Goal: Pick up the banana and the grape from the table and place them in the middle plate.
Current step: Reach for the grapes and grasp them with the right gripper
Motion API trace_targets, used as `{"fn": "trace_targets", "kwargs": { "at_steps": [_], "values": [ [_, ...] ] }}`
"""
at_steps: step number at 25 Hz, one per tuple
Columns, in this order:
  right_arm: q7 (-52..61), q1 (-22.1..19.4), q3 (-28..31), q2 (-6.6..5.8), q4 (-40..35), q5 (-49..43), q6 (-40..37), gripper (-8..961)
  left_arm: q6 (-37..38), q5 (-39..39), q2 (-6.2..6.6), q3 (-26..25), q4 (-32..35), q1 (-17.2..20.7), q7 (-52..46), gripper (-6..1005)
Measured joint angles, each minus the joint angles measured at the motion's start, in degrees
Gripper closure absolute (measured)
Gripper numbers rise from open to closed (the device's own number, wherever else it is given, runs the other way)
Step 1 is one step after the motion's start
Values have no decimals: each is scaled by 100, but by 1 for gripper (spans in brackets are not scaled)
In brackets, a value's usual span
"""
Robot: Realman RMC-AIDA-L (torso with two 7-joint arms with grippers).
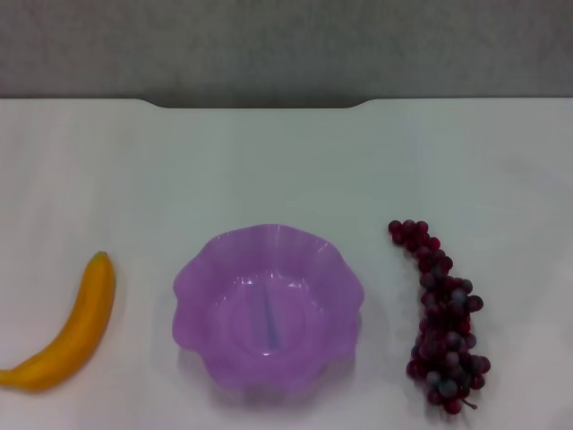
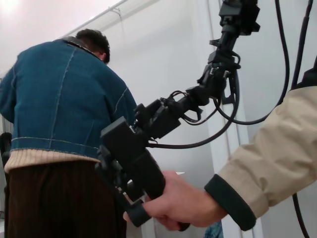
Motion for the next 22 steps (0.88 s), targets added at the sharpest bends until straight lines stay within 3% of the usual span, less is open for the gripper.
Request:
{"fn": "trace_targets", "kwargs": {
  "at_steps": [5,9,12,18,20,22],
  "values": [
    [17,26,-9,206,-42,-151,1,76,-11,19,-65,4,-51,44,-166,122],
    [19,-11,-6,576,-193,-574,-128,76,288,548,-419,73,-13,216,-336,123],
    [19,-126,-5,840,-385,-720,-197,75,438,1125,-586,79,0,305,-519,123],
    [171,-407,-13,1280,-745,-1358,-144,75,764,2319,-640,79,1,639,-1977,122],
    [524,-660,-46,1520,-1017,-1839,-133,75,1059,2935,-662,79,1,837,-2590,122],
    [922,-943,-148,1675,-1316,-2304,-102,76,1251,3299,-707,78,1,959,-2891,122]
  ]
}}
